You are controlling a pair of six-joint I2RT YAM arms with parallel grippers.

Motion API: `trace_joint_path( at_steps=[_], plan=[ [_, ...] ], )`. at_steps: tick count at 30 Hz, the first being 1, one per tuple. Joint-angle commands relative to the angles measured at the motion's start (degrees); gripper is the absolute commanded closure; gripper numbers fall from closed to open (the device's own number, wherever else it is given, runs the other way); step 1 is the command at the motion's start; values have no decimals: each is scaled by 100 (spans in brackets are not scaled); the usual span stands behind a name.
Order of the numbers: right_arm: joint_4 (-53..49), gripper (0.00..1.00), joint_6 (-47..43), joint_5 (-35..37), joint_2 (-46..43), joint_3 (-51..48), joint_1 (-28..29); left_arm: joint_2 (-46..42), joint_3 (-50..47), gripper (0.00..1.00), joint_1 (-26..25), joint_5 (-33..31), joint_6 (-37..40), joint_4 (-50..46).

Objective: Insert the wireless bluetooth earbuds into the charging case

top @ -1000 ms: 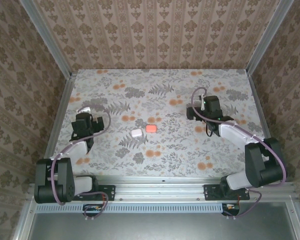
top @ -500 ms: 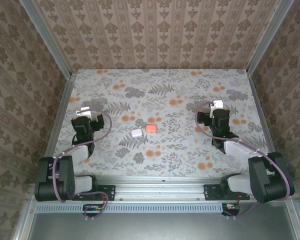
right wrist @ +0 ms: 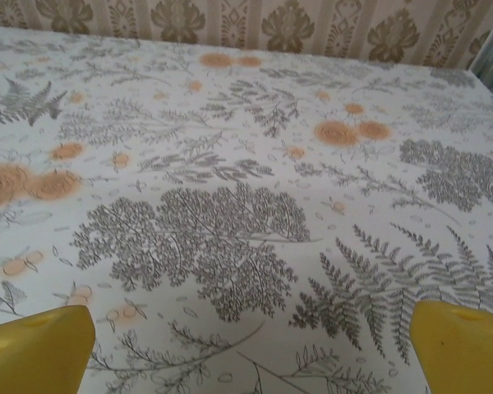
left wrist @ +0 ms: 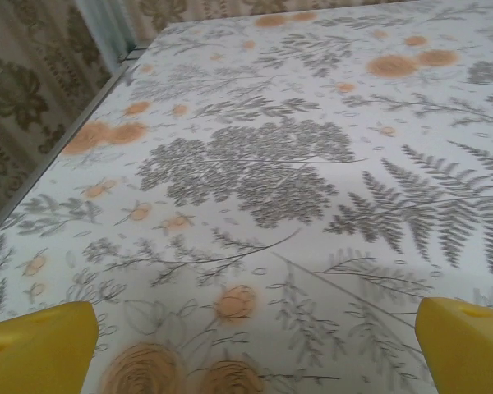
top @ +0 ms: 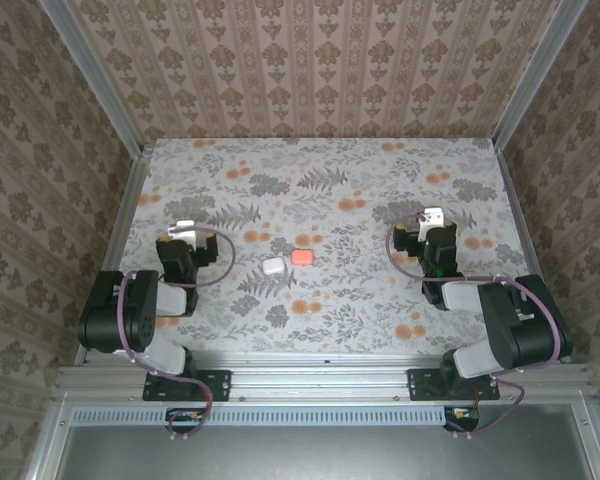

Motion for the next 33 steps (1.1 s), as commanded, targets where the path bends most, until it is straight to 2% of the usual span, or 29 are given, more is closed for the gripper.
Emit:
trace_joint_path(
  at_steps=[1,3,5,10,33],
  plan=[
    [947,0,-8,-250,218,-184,-116,-27,324,0,-69,-303,174,-27],
    [1326,0,-41,-391,548,-197,-153,-27,707,0,57,-173,49,-781],
    [734,0,15,-487,385,-21,-214,-86,694,0,261,190,-92,-874],
    [38,0,407,-1219,463,404,-707,-70,701,0,254,174,-94,-865],
    [83,0,378,-1203,434,359,-702,-68,710,0,208,151,-23,-871]
  ],
)
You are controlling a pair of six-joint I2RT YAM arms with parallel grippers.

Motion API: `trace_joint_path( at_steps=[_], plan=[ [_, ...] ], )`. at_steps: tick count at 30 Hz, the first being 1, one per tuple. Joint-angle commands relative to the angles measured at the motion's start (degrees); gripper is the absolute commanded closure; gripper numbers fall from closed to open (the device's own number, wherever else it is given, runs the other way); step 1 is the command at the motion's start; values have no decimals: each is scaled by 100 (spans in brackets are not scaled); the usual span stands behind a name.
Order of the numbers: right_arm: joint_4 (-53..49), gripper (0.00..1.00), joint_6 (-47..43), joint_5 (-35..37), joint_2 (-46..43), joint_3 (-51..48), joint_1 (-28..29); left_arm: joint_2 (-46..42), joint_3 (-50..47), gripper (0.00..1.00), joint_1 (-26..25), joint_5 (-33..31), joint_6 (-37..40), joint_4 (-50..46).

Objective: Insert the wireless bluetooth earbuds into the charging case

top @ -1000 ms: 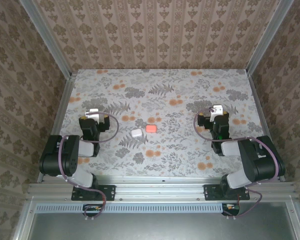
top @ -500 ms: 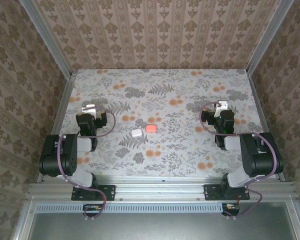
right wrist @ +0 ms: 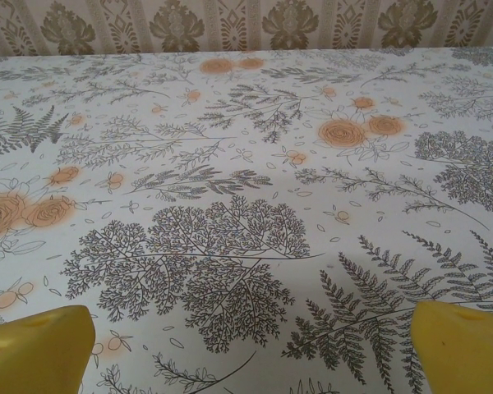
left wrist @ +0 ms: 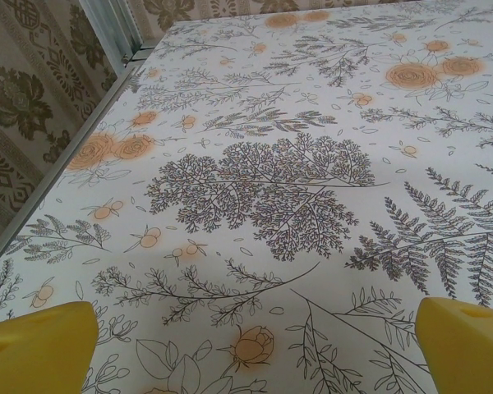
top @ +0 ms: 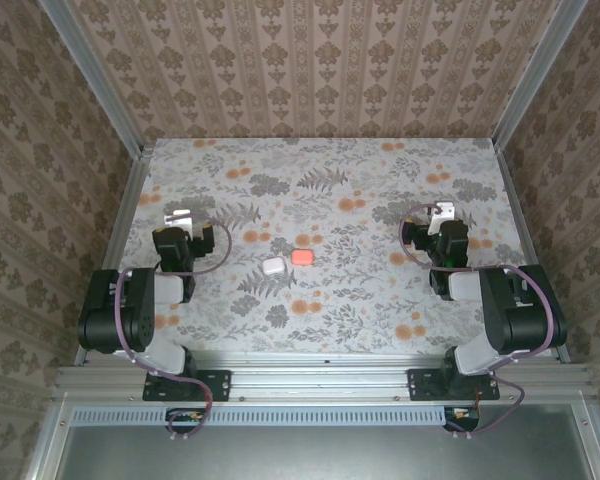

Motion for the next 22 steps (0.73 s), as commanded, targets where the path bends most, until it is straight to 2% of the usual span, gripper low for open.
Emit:
trace_joint_path(
  at_steps=[1,22],
  plan=[
    [-14,0,46,-119,9,23,27,-54,57,0,-28,69,-22,50],
    [-14,0,42,-81,14,24,36,-57,66,0,-25,79,-29,41]
  ],
)
